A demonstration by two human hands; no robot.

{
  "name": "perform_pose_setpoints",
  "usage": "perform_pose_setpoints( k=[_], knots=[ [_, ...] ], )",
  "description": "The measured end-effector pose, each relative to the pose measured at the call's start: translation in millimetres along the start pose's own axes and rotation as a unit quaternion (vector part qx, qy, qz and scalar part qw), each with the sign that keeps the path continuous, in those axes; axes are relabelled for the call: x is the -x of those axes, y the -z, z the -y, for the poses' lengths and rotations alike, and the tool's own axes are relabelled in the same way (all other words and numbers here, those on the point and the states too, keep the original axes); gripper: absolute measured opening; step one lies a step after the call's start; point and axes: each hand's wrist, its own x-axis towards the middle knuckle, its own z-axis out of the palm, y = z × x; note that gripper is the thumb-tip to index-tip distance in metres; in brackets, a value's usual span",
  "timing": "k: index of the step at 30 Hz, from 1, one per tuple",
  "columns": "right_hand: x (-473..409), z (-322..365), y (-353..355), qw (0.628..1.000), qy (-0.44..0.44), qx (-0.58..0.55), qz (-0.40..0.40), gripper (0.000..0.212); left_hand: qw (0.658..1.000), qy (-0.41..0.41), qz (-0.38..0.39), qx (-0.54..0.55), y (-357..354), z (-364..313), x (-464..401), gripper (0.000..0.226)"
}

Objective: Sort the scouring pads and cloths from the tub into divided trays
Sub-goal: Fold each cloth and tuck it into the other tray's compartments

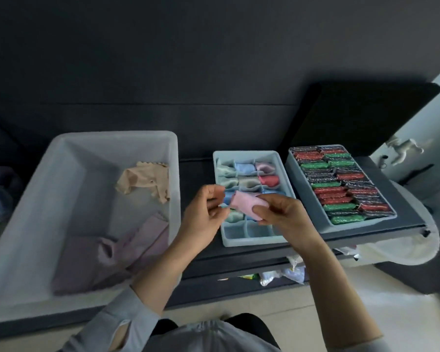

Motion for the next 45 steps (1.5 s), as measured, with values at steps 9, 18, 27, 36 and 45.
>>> perform_pose_setpoints(
  k=[9, 18, 27, 36, 45],
  knots=[
    [-28.2, -55.0, -2.6, 0.909, 0.058, 0.408, 0.071, 0.013, 0.978, 0.063, -0.100, -0.170, -46.9, 55.2, 41.7, 0.057],
    [-42.7, -52.7, -21.5, 0.857, 0.097, 0.499, 0.088, 0.019, 0.973, 0.056, -0.109, -0.195, -43.8, 55.3, 32.1, 0.042],
    [-53.9, -44.1, -37.1, 0.760, 0.103, 0.623, 0.154, 0.016, 0.978, 0.066, -0.089, -0.178, -39.9, 52.0, 28.9, 0.040],
    [-54.6, -41.1, -45.8, 0.763, 0.087, 0.611, 0.194, 0.031, 0.977, 0.064, -0.082, -0.185, -38.2, 51.2, 26.7, 0.037],
    [-72.3, 22.9, -58.1, 0.897, 0.175, 0.405, -0.021, 0.011, 0.990, -0.020, -0.086, -0.111, 39.1, 11.8, 13.9, 0.047]
  ],
)
